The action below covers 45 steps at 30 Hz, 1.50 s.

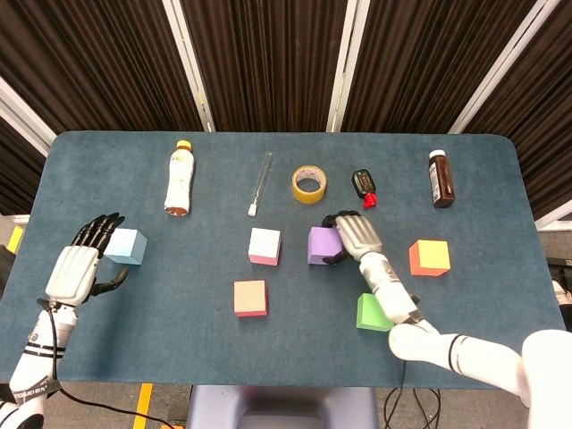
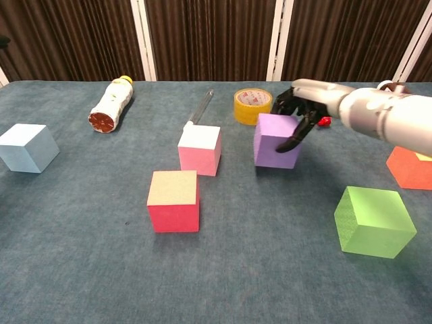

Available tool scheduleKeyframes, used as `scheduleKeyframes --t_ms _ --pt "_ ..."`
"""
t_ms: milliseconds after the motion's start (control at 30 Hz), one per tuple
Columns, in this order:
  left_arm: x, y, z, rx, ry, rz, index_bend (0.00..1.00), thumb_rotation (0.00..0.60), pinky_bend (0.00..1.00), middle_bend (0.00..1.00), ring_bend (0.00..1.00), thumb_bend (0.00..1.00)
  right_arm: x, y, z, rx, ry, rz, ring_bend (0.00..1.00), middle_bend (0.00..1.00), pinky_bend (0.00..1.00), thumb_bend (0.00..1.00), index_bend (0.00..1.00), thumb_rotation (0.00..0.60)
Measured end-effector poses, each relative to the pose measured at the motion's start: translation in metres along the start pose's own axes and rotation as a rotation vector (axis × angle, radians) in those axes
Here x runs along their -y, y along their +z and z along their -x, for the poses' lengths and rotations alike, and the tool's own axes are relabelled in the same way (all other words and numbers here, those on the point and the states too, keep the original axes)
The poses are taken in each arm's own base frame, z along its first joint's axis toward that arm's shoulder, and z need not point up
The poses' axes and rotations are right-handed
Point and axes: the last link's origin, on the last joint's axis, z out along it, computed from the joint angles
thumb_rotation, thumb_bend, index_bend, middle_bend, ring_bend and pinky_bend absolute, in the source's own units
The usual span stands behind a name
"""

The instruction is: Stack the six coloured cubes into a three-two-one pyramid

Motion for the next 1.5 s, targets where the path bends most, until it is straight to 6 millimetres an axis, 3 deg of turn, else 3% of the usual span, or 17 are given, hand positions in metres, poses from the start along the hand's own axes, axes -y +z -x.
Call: scheduleKeyframes --t_ms 200,600,1500 --pt "0.004 -0.002 0.002 0.007 -0.008 -0.003 0.07 0.6 0.12 0.05 0.01 0.34 0.031 0.014 0.009 0.006 -0.018 -0.013 0.32 0.47 0.3 0.24 0.54 0.6" --pt "0.01 -0.006 0.005 0.018 -0.017 -0.012 0.06 0.6 0.12 0.05 0.0 0.33 0.059 0.034 0.018 0.027 -0.065 -0.007 0.32 0.47 0.3 0.24 0.52 0.6" --pt "0.012 -0.005 0.007 0.023 -0.039 -0.014 0.05 0.6 0.12 0.05 0.0 0.34 0.066 0.042 0.022 0.057 -0.094 0.0 0.3 0.47 0.3 0.24 0.49 0.6"
